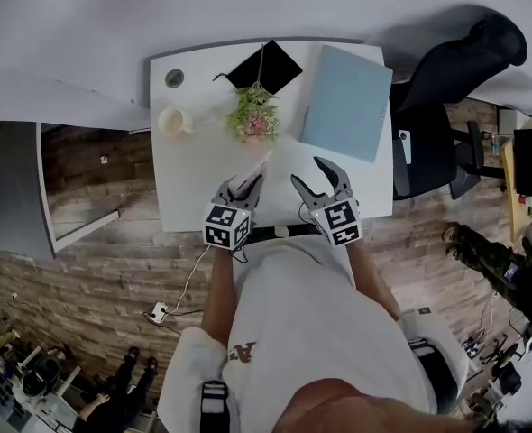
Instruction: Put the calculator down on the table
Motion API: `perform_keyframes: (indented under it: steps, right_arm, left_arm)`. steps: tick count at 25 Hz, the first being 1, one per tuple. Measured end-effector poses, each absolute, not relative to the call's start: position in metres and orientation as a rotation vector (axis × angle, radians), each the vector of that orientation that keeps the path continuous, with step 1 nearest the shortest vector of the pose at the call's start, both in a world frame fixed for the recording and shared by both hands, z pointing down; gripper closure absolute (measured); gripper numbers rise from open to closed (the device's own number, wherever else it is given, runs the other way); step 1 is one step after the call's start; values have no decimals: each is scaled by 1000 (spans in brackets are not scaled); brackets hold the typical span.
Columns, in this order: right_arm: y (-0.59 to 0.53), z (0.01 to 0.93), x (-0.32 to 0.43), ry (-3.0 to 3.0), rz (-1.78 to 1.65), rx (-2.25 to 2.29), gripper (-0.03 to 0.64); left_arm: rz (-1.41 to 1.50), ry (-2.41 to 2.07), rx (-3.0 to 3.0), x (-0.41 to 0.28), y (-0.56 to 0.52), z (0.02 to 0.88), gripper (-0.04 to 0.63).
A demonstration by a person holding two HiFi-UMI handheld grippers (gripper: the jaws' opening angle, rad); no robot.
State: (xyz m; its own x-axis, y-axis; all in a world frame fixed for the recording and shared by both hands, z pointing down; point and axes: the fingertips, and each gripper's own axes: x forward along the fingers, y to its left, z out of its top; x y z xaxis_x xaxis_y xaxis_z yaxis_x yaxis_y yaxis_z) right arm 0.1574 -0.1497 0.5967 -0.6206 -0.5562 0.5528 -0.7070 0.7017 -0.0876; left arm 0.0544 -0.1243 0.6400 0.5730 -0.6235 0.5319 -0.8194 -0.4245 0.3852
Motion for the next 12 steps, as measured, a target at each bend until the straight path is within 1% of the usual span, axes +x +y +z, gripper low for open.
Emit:
perform_keyframes:
  steps: [12]
  right_arm:
    - [-133,637,150,-2346,494,880,352]
  left_arm:
    - [377,-1013,2075,66,-116,681,518]
